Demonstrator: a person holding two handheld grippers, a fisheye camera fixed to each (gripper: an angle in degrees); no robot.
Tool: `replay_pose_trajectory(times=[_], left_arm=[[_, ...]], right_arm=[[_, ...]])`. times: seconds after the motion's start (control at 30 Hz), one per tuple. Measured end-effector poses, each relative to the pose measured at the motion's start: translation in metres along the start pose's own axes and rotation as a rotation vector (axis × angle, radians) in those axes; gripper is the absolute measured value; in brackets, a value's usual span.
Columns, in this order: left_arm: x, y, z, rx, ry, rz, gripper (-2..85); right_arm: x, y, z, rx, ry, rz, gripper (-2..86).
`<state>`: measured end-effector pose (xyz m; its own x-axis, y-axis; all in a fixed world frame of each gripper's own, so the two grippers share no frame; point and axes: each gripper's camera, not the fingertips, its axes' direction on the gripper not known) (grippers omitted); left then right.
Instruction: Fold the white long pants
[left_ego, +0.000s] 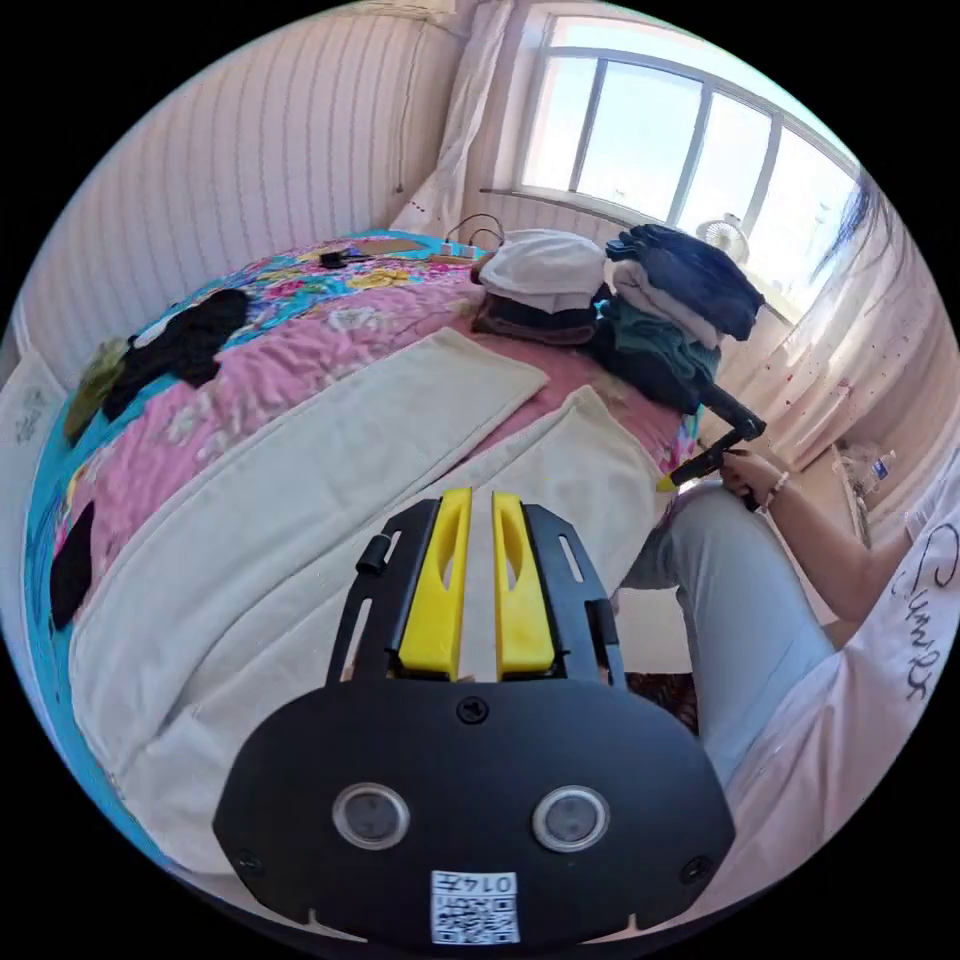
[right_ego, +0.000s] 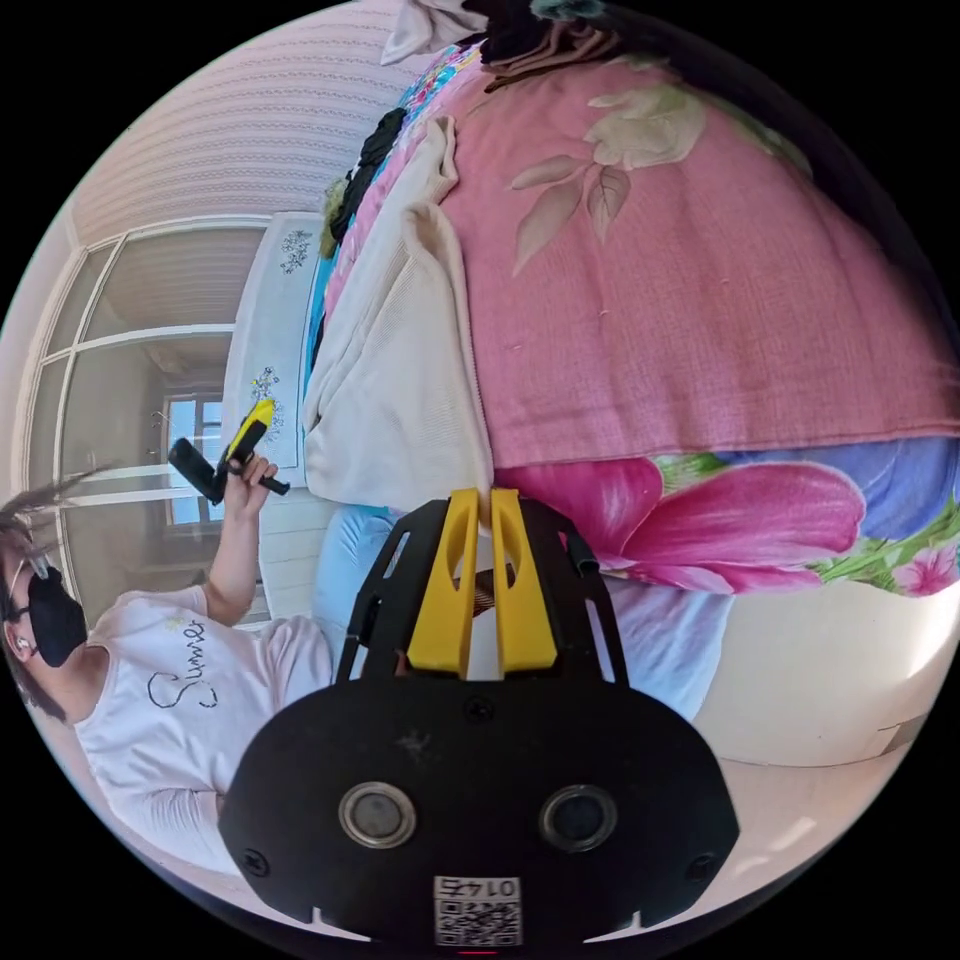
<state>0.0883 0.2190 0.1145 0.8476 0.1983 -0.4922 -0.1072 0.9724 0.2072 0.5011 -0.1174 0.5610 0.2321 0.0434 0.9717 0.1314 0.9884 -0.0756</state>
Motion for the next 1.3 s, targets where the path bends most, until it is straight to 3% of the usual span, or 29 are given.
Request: replay_pose_trajectory(times=[0.13,0.27,0.47,0.57,0.7,0.8,1.0,1.3], left_arm=[[-0.092,0.156,-0.107,-0.010,-0.215,-0.415,4.2],[-0.168,0.318,-0.213,0.149,-0.257,-0.897,4.4],[-0.220,0.457,-0.308,0.310,-0.356,-1.215,6.2],[-0.238,0.505,-0.347,0.429,-0.368,-1.315,7.7],[-0.268,0.549,-0.376,0.408,-0.453,-1.371,9.2],[-0.298,0.576,-0.395,0.408,-0.408,-1.436,10.2],[-0.340,0.606,-0.421,0.620,-0.274,-1.525,11.0],[-0.372,0.609,-0.475,0.576,-0.188,-1.476,1.1]], right_arm=[[0.001,0.001,-0.001,0.015,-0.041,0.031,2.7],[-0.009,0.003,-0.001,0.034,-0.008,0.059,6.2],[-0.024,0.005,-0.001,0.048,0.022,0.135,2.6],[-0.037,0.013,-0.012,0.096,0.034,0.147,1.7],[-0.055,0.023,-0.021,0.154,0.027,0.133,1.2],[-0.067,0.027,-0.023,0.185,0.015,0.135,1.1],[-0.084,0.028,-0.025,0.217,-0.031,0.138,1.0],[-0.126,0.028,-0.034,0.294,-0.007,0.062,0.9]])
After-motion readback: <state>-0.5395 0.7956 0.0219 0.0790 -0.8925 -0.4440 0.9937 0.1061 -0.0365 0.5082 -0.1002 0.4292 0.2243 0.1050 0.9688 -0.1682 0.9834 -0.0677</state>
